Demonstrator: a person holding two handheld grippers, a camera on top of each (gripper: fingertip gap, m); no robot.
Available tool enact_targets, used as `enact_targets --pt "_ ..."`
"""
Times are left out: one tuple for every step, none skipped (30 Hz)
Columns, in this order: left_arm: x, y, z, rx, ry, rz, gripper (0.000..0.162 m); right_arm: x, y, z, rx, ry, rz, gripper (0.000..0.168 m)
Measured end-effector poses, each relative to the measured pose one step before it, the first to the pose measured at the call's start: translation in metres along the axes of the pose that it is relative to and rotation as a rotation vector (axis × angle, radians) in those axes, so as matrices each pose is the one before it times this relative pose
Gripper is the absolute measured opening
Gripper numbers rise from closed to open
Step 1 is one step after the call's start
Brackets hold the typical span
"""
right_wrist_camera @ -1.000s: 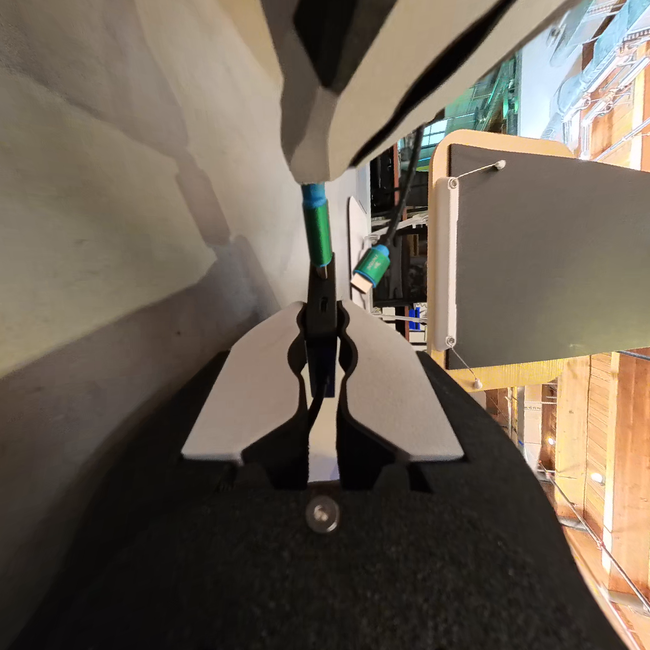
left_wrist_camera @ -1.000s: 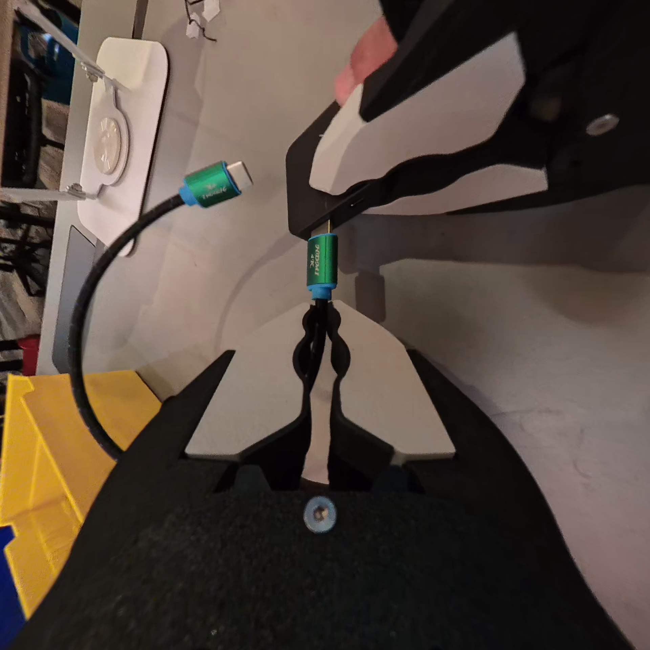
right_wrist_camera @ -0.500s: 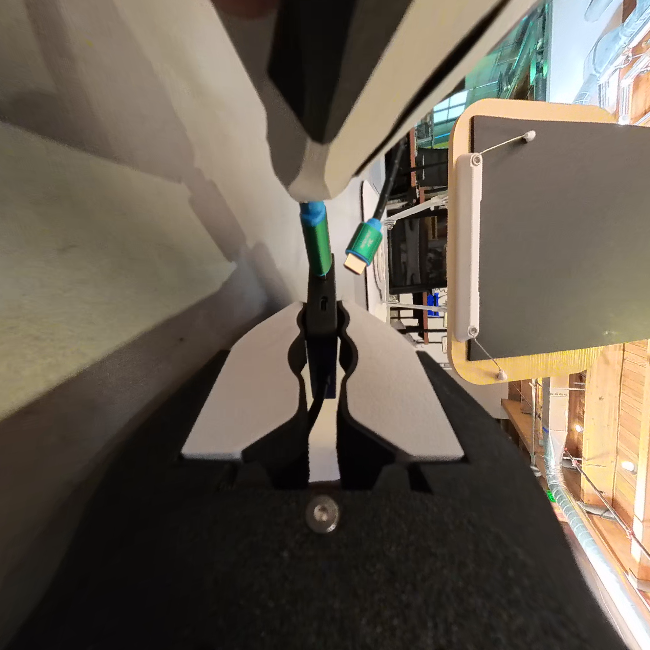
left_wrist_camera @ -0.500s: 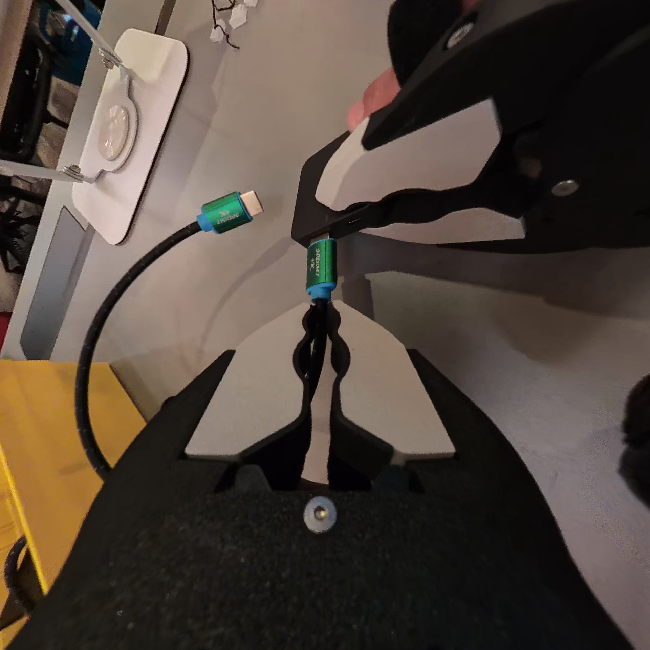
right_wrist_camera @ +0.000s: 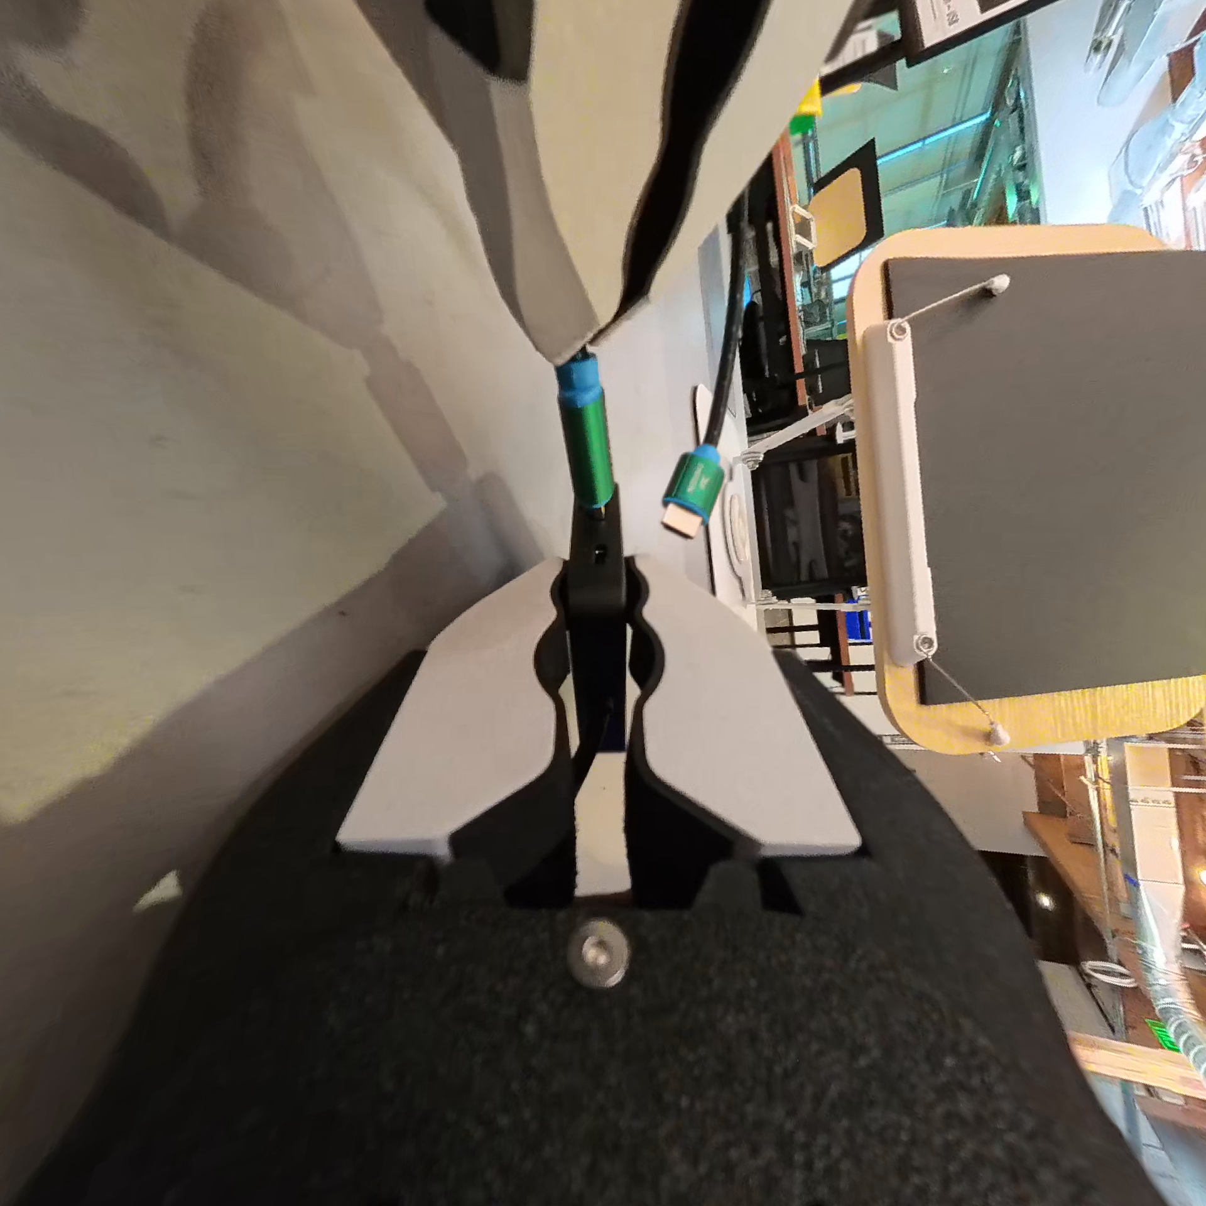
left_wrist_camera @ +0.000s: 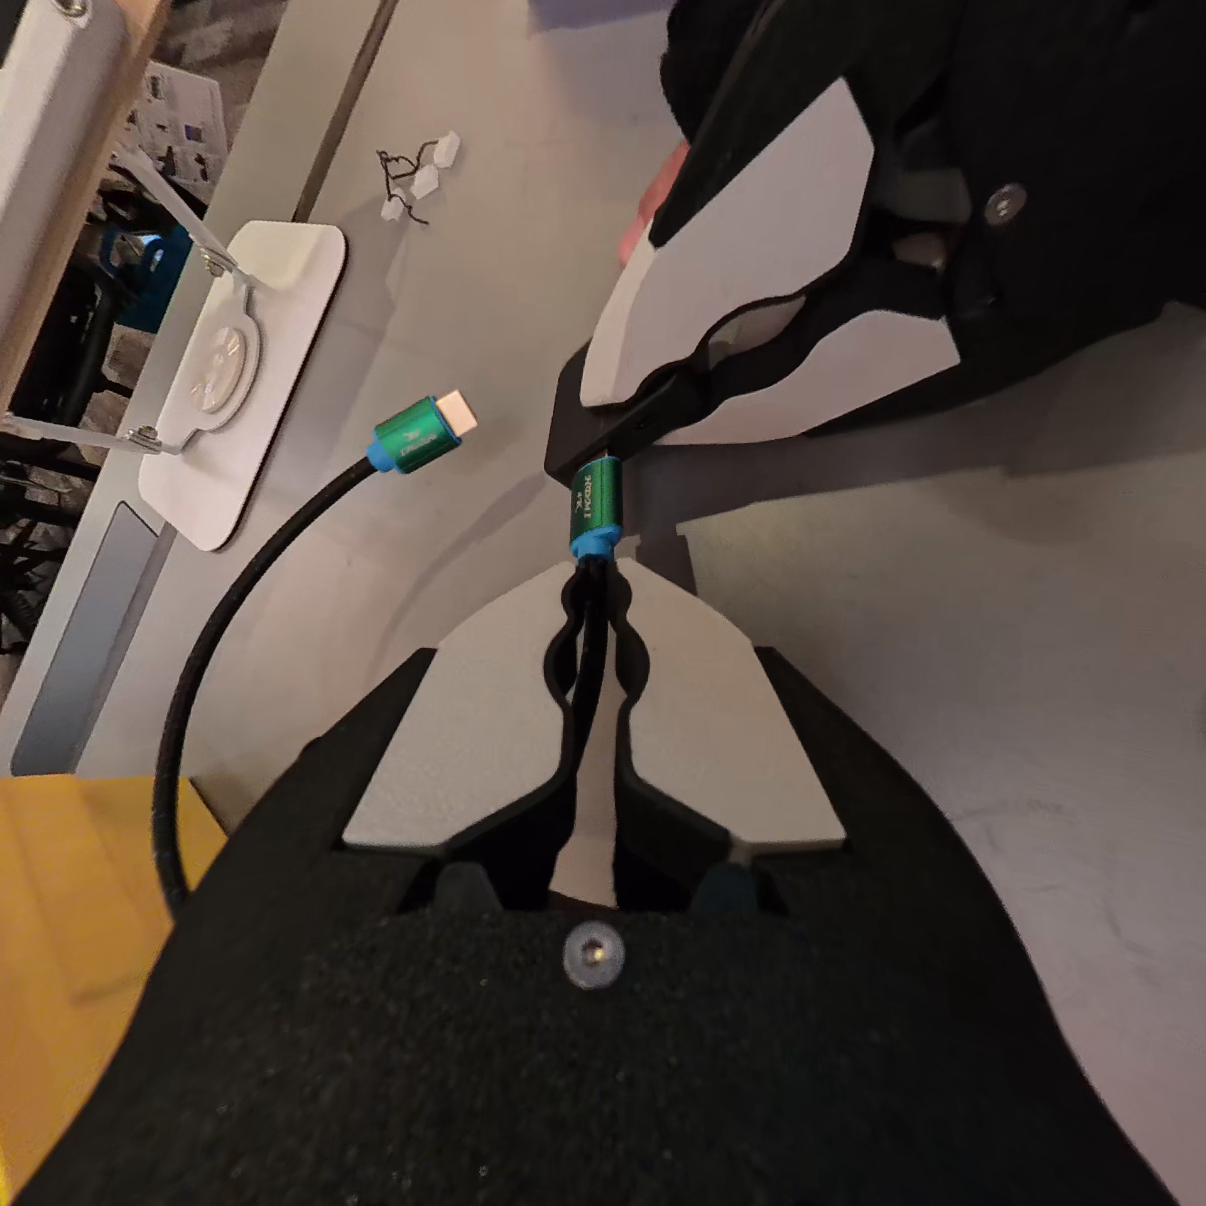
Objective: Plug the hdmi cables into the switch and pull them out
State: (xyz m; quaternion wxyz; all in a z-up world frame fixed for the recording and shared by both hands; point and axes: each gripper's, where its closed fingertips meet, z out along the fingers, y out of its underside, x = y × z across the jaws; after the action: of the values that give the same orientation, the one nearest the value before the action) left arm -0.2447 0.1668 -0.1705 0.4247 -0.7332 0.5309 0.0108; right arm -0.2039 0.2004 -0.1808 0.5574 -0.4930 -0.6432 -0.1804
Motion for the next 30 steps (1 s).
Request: enact_targets --pt "-0.00025 -0.00182 -0.00066 0.0179 -0.0004 -0.0185 0.006 0.0002 0.00064 0.00051 -0.0004 -0.0017 0.0075 0.013" --pt "-0.00149 -0.00243 -0.00111 0.0188 -0.0067 -0.0256 0.009 -0.00026 0.00014 0.00047 0.0017 -0.0061 0.0137 0.013" --pt "-0.00273 -0.00277 -0.00174 0.0189 -0.0114 -0.0281 0.014 -0.00086 0.00012 0.00047 0.0003 -0.0106 0.0166 0.013" --pt "-0.00257 -0.00357 -0.00231 0.02 -0.0099 -0.0263 0.018 0.00011 -0.00015 0.00008 0.0021 -0.0026 0.0117 0.013" --pt "-0.00284 -0.00385 -0.00351 0.0179 -0.0139 -0.0258 0.026 0.00014 0.00065 0.00008 -0.0032 -0.001 0.0041 0.013" --pt "-0.00313 -0.00369 -0.00538 0.0136 -0.022 -0.0265 0.029 -0.00046 0.00125 0.00047 -0.0058 -0.0044 0.0045 0.013" --pt "0.00024 -0.00484 -0.00761 0.021 -0.005 -0.0257 0.031 0.00013 0.00105 0.00027 -0.0031 -0.001 0.0093 0.013" --pt "0.00389 -0.00767 -0.00961 0.0382 0.0095 -0.0326 0.032 0.00099 0.00032 -0.00019 0.003 0.0005 0.0135 0.013" --pt "0.00551 -0.00885 -0.01049 0.0503 0.0085 -0.04 0.032 0.00132 0.00019 -0.00032 0.0033 0.0001 0.0154 0.013" --pt "0.00666 -0.00719 -0.01026 0.0503 0.0055 -0.0429 0.031 0.0018 0.00034 -0.00026 0.0025 0.0039 0.015 0.013" --pt "0.00809 -0.00219 -0.00833 0.0324 0.0121 -0.0468 0.029 0.00223 -0.00017 -0.00069 0.0056 0.0056 0.0133 0.013" --pt "0.00701 0.00491 -0.00521 0.0035 0.0119 -0.0594 0.028 0.00237 -0.00096 -0.00116 0.0096 0.0089 0.0085 0.013" --pt "0.00397 0.01073 -0.0016 -0.022 0.0076 -0.0654 0.028 0.00288 -0.0023 -0.00178 0.0162 0.0134 0.0074 0.013" --pt "-0.00109 0.01264 0.00128 -0.0312 -0.0036 -0.0594 0.029 0.00311 -0.00396 -0.00243 0.0219 0.0138 0.0107 0.013" --pt "-0.00563 0.0091 0.00255 -0.0199 -0.0171 -0.0506 0.031 0.00303 -0.00531 -0.00273 0.0252 0.0136 0.0116 0.013" --pt "-0.00597 0.00388 0.00259 -0.0107 -0.0127 -0.0425 0.036 0.00273 -0.00629 -0.00292 0.0253 0.0152 0.0063 0.013" --pt "-0.00443 -0.00192 0.00153 0.0074 -0.0043 -0.0358 0.04 0.00126 -0.00654 -0.00253 0.0221 0.0102 -0.001 0.013" --pt "-0.00342 -0.00613 0.00027 0.0313 -0.0045 -0.0227 0.041 -0.00053 -0.00577 -0.00179 0.0172 0.0054 -0.0072 0.013" --pt "-0.00428 -0.0063 0.0001 0.0338 -0.0175 -0.0106 0.041 -0.00149 -0.00525 -0.00139 0.016 0.0033 -0.0136 0.013" --pt "-0.00429 -0.00246 0.00138 0.012 -0.0201 0.0026 0.041 -0.00298 -0.0033 -0.0003 0.0054 -0.0043 -0.0166 0.013" --pt "-0.00218 0.00113 0.00271 -0.0076 -0.0025 0.0008 0.041 -0.0034 -0.00031 0.00075 -0.0099 -0.0063 -0.0137 0.013" --pt "-0.00001 0.00096 0.00235 -0.0006 0.0111 -0.0148 0.041 -0.00187 -0.00131 0.00021 0.004 -0.0013 -0.0096 0.013" --pt "0.00208 -0.00061 0.00138 0.009 0.0234 -0.0165 0.037 -0.00058 -0.00179 -0.00049 0.0088 0.0004 -0.0057 0.013" --pt "0.00107 -0.00187 0.0004 0.017 0.0134 -0.0044 0.032 -0.00093 -0.00098 -0.00009 0.0039 -0.0041 -0.0004 0.013" --pt "-0.001 -0.00167 0.00004 0.0145 -0.0047 0.013 0.028 -0.00155 -0.00133 -0.00022 0.0083 -0.0054 -0.0036 0.013" --pt "-0.00102 -0.00035 0.00048 0.0034 -0.0054 0.0217 0.028 -0.0025 -0.00207 -0.00051 0.0105 -0.0089 -0.0143 0.013" --pt "0.00051 0.00057 0.00032 -0.0031 0.0055 0.0154 0.028 -0.00297 -0.00282 -0.0009 0.0145 -0.0095 -0.0187 0.013" --pt "0.00159 0.00035 -0.00003 0.0019 0.0123 0.0001 0.026 -0.0002 0.0 -0.00056 -0.0023 0.0059 -0.0148 0.013" --pt "0.00466 0.00112 0.00017 -0.0044 0.0341 -0.0002 0.021 0.00046 0.00006 -0.0006 0.0008 0.001 -0.0024 0.013" --pt "0.0041 0.00257 0.00054 -0.0208 0.0253 -0.0009 0.016 0.00034 -0.00053 -0.00075 0.0068 -0.0019 0.0077 0.013"
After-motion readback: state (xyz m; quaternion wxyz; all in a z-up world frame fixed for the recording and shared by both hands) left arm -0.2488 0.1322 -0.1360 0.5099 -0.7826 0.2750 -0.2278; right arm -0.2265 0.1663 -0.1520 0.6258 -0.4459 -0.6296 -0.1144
